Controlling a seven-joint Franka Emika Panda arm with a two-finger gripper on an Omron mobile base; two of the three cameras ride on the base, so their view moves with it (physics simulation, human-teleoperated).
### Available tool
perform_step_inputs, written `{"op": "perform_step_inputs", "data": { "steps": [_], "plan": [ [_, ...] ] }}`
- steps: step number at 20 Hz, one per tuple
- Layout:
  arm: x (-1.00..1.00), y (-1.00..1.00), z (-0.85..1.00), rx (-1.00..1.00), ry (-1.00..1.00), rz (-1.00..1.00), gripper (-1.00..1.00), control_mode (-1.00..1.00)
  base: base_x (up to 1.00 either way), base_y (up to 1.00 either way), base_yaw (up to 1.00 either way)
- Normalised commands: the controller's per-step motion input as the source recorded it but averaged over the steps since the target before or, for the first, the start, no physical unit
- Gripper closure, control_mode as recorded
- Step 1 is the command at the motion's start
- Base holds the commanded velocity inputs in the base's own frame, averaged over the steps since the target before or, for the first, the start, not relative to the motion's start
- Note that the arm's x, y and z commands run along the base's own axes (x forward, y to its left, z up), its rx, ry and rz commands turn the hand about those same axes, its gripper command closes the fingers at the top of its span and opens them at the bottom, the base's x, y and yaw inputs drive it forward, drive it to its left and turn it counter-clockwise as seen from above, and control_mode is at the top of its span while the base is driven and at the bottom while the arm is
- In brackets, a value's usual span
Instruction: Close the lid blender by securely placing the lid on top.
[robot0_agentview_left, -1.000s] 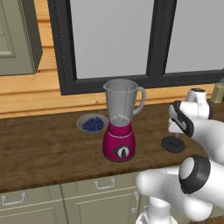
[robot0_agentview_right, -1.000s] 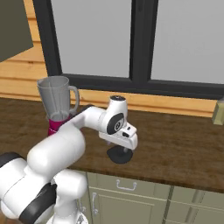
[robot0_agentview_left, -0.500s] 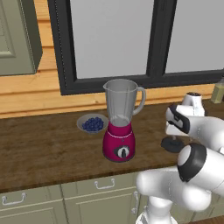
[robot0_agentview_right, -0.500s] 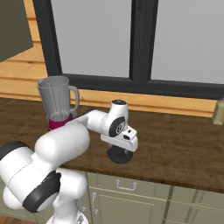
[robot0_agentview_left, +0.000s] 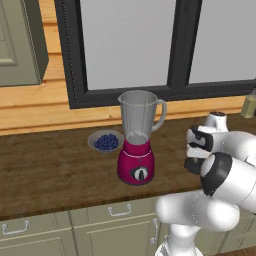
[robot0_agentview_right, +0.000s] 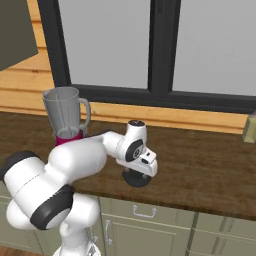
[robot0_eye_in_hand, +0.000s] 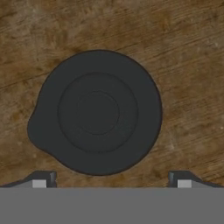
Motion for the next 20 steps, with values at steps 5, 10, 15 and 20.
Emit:
{"op": "perform_step_inputs", "data": {
  "steps": [5, 10, 15, 20],
  "plan": [
    [0.17, 0.0, -0.18, 0.0, -0.08, 0.0, -1.0, -1.0, 0.0, 0.0, 0.0],
    [0.09, 0.0, -0.18, 0.0, -0.07, 0.0, -1.0, -1.0, 0.0, 0.0, 0.0],
    [0.12, 0.02, -0.1, 0.0, -0.02, 0.0, -1.0, -1.0, 0.0, 0.0, 0.0],
    [0.15, 0.0, -0.05, 0.0, 0.0, 0.0, -1.0, -1.0, 0.0, 0.0, 0.0]
  ]
}}
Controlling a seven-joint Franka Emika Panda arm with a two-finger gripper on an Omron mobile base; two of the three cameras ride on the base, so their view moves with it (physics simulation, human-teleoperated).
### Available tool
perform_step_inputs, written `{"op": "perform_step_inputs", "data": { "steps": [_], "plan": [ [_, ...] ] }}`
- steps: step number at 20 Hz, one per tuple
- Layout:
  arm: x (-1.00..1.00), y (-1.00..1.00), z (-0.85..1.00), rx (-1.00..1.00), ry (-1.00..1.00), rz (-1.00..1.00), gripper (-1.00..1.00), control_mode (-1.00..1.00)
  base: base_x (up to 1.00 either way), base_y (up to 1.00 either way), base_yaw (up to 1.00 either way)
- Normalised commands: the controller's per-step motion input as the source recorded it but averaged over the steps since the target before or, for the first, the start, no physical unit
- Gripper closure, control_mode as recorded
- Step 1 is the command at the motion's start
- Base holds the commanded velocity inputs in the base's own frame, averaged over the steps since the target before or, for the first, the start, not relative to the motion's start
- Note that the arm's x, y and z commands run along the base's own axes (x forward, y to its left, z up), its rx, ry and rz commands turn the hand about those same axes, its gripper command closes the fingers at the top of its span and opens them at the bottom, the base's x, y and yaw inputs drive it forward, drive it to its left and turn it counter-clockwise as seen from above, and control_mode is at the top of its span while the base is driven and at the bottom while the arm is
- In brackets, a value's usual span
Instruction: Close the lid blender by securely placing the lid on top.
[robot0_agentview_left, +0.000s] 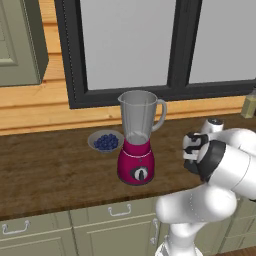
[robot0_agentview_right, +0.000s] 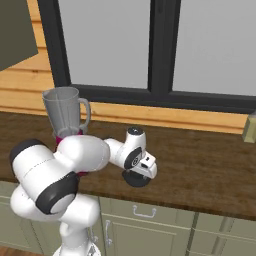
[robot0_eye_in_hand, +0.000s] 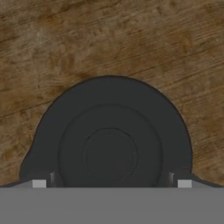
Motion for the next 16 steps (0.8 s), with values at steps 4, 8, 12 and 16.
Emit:
{"op": "perform_step_inputs", "data": {
  "steps": [4, 8, 12, 16],
  "plan": [
    [0.15, 0.0, -0.04, 0.0, 0.0, 0.0, -1.0, -1.0, 0.0, 0.0, 0.0],
    [0.04, 0.0, -0.1, -0.01, 0.0, 0.0, -1.0, -1.0, 0.0, 0.0, 0.0],
    [0.0, 0.0, -0.13, -0.01, 0.0, 0.0, -1.0, -1.0, 0.0, 0.0, 0.0],
    [0.0, 0.0, -0.15, -0.01, 0.0, 0.0, 1.0, -1.0, 0.0, 0.0, 0.0]
  ]
}}
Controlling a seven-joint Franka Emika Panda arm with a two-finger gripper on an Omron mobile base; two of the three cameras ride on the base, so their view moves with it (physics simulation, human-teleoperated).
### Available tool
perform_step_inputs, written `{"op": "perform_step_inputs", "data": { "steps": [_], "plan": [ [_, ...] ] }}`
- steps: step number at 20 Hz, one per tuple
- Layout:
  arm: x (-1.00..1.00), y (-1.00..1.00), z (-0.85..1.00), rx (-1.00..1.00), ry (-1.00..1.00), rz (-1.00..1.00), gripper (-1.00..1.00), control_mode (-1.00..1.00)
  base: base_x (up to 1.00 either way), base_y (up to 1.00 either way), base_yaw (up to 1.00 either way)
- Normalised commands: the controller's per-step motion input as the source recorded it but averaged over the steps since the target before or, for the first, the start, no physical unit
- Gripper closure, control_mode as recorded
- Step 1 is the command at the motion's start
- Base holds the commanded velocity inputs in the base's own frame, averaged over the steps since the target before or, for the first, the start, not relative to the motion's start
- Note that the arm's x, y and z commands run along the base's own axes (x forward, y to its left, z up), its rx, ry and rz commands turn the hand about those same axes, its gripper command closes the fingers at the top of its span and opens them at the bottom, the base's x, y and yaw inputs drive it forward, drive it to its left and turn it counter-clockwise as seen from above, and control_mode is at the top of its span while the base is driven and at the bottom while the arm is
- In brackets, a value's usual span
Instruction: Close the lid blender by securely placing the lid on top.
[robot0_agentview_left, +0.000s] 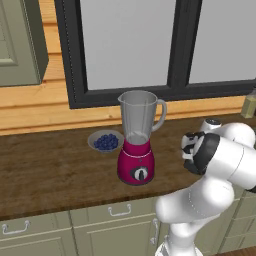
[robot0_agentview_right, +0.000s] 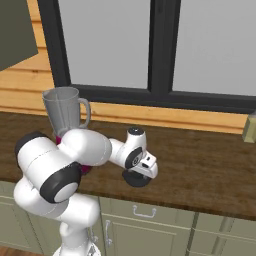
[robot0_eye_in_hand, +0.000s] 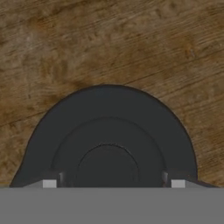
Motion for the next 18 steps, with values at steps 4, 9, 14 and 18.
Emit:
{"op": "perform_step_inputs", "data": {
  "steps": [4, 9, 14, 18],
  "plan": [
    [0.0, 0.0, -0.06, 0.0, 0.0, 0.0, 1.0, -1.0, 0.0, 0.0, 0.0],
    [0.0, 0.0, 0.0, 0.0, 0.0, 0.0, 1.0, -1.0, 0.0, 0.0, 0.0],
    [0.0, 0.0, 0.01, 0.0, 0.0, 0.0, 1.0, -1.0, 0.0, 0.0, 0.0],
    [0.0, 0.0, 0.41, 0.0, 0.0, 0.0, 1.0, -1.0, 0.0, 0.0, 0.0]
  ]
}}
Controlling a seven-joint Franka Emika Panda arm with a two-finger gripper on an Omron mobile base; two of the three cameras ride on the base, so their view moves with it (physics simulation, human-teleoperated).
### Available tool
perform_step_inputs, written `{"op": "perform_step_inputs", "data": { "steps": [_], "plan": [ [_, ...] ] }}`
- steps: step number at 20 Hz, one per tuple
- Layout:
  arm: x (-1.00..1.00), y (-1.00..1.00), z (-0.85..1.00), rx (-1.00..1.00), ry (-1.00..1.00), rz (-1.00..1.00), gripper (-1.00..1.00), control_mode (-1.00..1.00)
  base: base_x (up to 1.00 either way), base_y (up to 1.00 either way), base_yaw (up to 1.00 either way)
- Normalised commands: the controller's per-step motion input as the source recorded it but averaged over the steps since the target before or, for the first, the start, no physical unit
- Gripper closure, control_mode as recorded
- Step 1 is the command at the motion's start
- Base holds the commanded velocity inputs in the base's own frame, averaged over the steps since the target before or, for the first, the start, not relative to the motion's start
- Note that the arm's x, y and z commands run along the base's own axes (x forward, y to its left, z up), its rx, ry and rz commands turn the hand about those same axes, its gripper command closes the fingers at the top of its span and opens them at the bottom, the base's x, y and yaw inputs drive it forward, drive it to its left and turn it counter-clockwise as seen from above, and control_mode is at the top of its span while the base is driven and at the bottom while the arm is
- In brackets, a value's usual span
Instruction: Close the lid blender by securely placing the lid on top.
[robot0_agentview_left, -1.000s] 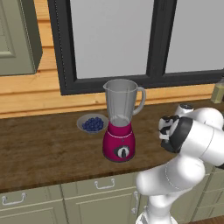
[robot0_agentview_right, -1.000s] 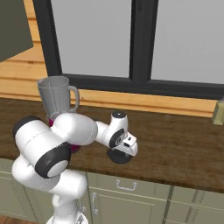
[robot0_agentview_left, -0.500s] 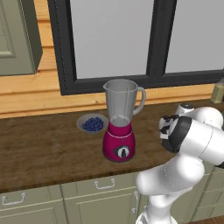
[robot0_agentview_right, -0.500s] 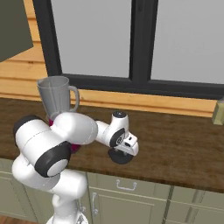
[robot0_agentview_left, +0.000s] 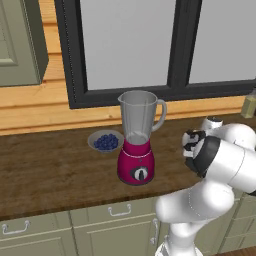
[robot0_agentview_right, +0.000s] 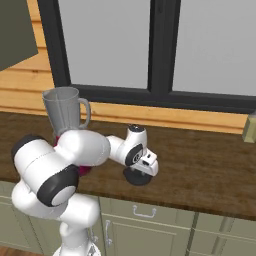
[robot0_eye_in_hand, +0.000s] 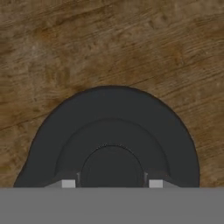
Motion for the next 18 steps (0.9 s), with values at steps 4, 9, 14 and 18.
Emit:
{"op": "perform_step_inputs", "data": {
  "steps": [4, 9, 14, 18],
  "plan": [
    [-0.02, 0.0, 0.96, 0.0, -0.07, -0.02, 1.0, -1.0, 0.0, 0.0, 0.0],
    [0.0, 0.1, 1.0, 0.0, -0.12, -0.06, 1.0, -1.0, 0.0, 0.0, 0.0],
    [0.0, 0.16, 1.0, 0.0, -0.16, -0.06, 1.0, -1.0, 0.0, 0.0, 0.0],
    [0.0, 0.24, 1.0, 0.0, -0.19, -0.06, 1.0, -1.0, 0.0, 0.0, 0.0]
  ]
}}
